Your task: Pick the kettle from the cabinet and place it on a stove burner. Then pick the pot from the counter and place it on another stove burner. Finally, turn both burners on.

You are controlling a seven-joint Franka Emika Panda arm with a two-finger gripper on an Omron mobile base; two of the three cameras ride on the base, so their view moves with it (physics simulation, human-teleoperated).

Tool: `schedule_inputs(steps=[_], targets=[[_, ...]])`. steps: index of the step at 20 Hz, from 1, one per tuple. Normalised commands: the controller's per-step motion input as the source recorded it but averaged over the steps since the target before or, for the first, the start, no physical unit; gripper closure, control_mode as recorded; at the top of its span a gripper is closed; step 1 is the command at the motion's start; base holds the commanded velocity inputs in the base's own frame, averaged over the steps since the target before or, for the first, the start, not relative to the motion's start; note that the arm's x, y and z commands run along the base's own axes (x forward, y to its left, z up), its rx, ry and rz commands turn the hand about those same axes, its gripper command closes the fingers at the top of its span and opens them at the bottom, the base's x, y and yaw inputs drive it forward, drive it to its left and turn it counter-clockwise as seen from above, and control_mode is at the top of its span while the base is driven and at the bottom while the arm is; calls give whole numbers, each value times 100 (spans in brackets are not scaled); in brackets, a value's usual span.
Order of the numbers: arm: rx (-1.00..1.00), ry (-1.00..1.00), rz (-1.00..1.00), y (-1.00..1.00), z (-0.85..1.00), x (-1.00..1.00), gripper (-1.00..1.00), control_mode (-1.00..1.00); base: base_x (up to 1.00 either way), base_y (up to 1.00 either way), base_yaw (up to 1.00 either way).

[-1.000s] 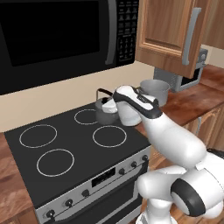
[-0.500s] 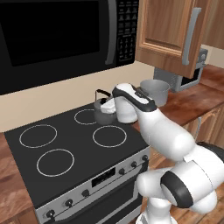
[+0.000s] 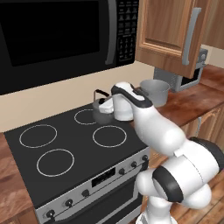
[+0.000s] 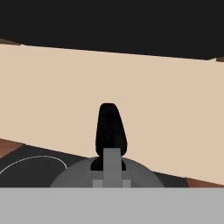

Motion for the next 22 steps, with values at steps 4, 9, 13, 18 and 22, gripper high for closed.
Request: schedule_inputs(steps=[4, 9, 13, 18, 22], targets=[[0, 1, 0, 2, -5, 10, 100, -100, 0, 0, 0], [0, 2, 0, 6, -1, 18, 100, -100, 0, 0, 0], [0, 3, 0, 5, -1, 20, 100, -100, 0, 0, 0], [0, 2, 0, 8, -6, 19, 100, -100, 0, 0, 0], [0, 0, 0, 15, -13, 18, 100, -100, 0, 0, 0]])
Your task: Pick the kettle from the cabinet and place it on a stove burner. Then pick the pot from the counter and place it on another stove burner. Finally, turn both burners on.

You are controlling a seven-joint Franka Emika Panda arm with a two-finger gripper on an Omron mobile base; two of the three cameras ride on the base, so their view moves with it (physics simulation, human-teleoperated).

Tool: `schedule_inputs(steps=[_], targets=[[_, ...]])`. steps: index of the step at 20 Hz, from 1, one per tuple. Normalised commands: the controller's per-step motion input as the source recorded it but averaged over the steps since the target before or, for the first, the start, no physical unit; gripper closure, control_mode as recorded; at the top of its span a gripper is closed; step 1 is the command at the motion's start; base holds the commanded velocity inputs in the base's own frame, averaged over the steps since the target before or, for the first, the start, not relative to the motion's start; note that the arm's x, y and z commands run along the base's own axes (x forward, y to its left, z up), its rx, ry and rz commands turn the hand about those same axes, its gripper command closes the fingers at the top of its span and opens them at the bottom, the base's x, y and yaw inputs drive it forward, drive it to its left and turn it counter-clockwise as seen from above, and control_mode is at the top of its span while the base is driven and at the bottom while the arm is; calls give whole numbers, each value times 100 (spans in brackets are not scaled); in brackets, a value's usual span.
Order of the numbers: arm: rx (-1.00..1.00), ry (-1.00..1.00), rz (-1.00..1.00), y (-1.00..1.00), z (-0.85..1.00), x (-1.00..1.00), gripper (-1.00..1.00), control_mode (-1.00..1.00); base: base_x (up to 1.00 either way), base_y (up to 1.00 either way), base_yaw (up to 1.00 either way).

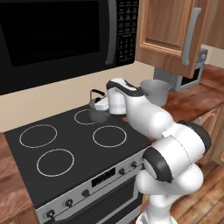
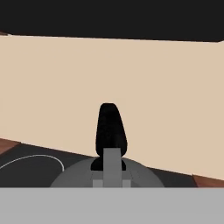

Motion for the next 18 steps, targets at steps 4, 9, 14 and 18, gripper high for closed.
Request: schedule_inputs(steps=[4, 9, 14, 18], targets=[[0, 0, 0, 16, -12, 16, 100, -100, 0, 0, 0], [0, 0, 0, 5, -20, 13, 100, -100, 0, 0, 0], [0, 0, 0, 0, -20, 15, 100, -100, 0, 0, 0], [0, 0, 0, 0, -16, 18, 100, -100, 0, 0, 0]])
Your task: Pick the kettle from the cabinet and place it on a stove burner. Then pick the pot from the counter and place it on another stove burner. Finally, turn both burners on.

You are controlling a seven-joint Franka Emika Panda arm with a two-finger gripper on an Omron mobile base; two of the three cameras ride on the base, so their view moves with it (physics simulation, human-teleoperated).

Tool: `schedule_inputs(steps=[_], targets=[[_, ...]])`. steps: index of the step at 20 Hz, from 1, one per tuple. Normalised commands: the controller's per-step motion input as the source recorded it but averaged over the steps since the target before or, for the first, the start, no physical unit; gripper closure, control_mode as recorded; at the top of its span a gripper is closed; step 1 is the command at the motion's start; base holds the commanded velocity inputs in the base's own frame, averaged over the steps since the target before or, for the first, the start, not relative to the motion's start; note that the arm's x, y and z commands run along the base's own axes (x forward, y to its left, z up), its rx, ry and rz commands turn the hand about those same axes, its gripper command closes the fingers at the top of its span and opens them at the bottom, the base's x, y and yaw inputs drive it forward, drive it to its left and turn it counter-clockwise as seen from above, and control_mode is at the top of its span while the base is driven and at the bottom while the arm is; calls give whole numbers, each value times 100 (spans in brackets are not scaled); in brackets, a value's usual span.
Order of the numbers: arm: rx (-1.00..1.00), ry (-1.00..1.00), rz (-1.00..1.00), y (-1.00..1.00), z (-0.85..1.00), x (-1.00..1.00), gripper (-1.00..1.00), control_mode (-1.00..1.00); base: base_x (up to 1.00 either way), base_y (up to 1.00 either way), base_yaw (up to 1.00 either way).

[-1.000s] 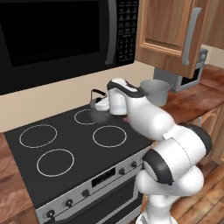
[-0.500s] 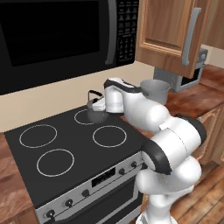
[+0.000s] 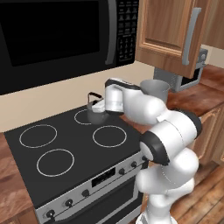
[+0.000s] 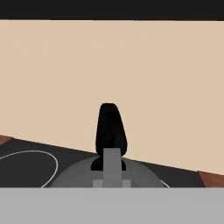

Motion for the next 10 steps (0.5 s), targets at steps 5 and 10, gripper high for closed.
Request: schedule_inputs(steps=[5, 10], targets=[[0, 0, -1, 0, -11, 20, 100, -100, 0, 0, 0], [0, 0, -1, 2, -8, 22, 100, -100, 0, 0, 0]])
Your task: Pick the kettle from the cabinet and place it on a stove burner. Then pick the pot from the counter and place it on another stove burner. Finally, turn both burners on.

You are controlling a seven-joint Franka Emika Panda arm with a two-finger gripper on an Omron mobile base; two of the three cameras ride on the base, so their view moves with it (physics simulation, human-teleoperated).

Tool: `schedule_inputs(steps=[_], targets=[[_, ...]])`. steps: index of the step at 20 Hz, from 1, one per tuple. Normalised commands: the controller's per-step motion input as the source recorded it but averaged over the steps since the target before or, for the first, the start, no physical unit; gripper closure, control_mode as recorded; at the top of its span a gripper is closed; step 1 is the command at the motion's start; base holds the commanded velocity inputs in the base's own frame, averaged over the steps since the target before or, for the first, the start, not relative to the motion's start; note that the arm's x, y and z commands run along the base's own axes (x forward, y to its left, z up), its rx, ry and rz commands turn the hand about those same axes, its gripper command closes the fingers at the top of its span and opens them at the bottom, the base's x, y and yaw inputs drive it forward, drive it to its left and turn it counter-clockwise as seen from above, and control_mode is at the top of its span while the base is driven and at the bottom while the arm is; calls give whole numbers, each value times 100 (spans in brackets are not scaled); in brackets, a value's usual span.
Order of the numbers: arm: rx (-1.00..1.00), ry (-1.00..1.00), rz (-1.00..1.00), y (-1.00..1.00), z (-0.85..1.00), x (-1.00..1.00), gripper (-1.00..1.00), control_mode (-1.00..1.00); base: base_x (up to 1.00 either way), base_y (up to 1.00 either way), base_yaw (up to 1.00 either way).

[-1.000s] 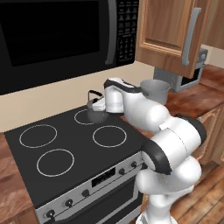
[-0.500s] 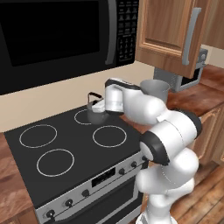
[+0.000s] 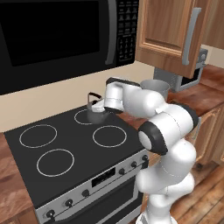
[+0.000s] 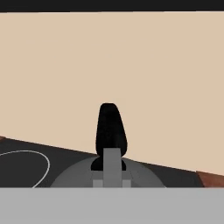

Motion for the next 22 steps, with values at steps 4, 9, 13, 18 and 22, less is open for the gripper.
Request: schedule_inputs(steps=[4, 9, 13, 18, 22], targets=[[0, 0, 0, 8, -5, 24, 100, -100, 0, 0, 0], [0, 0, 0, 8, -7, 22, 100, -100, 0, 0, 0], [0, 0, 0, 5, -9, 22, 100, -100, 0, 0, 0], [0, 0, 0, 5, -12, 24, 100, -100, 0, 0, 0], [0, 0, -1, 4, -12, 22, 100, -100, 0, 0, 0]])
